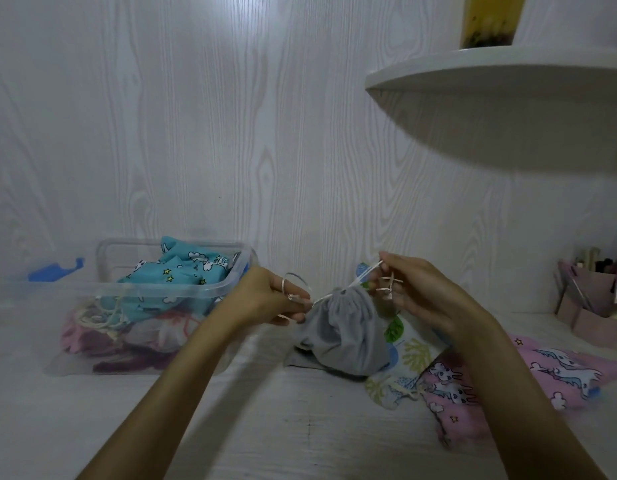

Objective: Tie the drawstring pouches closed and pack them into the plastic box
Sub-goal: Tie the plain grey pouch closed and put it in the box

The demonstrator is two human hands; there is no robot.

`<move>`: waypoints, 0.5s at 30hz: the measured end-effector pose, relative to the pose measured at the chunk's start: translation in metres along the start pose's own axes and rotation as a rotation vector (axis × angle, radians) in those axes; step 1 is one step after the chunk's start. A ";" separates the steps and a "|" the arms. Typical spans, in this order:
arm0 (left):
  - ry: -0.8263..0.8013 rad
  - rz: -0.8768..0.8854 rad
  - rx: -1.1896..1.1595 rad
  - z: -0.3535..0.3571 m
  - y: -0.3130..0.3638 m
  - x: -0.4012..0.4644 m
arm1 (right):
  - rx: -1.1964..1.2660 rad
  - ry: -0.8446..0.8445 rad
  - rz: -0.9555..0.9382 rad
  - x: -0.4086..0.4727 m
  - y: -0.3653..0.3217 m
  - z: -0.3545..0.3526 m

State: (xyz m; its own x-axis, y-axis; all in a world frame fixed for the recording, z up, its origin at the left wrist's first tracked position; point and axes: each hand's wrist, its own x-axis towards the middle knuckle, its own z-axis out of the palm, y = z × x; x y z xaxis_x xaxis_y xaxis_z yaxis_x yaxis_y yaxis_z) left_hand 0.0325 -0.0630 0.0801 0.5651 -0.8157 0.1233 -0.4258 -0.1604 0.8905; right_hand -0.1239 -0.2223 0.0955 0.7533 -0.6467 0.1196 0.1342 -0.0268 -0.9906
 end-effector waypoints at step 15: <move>-0.242 -0.098 -0.131 -0.020 0.019 -0.013 | 0.227 -0.211 0.129 -0.006 -0.003 -0.002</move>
State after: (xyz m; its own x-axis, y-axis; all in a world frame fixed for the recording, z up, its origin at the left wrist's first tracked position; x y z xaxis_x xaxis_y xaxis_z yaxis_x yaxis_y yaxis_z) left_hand 0.0311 -0.0446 0.1043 0.4069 -0.9115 -0.0600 -0.2739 -0.1845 0.9439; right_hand -0.1307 -0.2197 0.0977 0.8867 -0.4615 0.0292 0.1515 0.2303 -0.9612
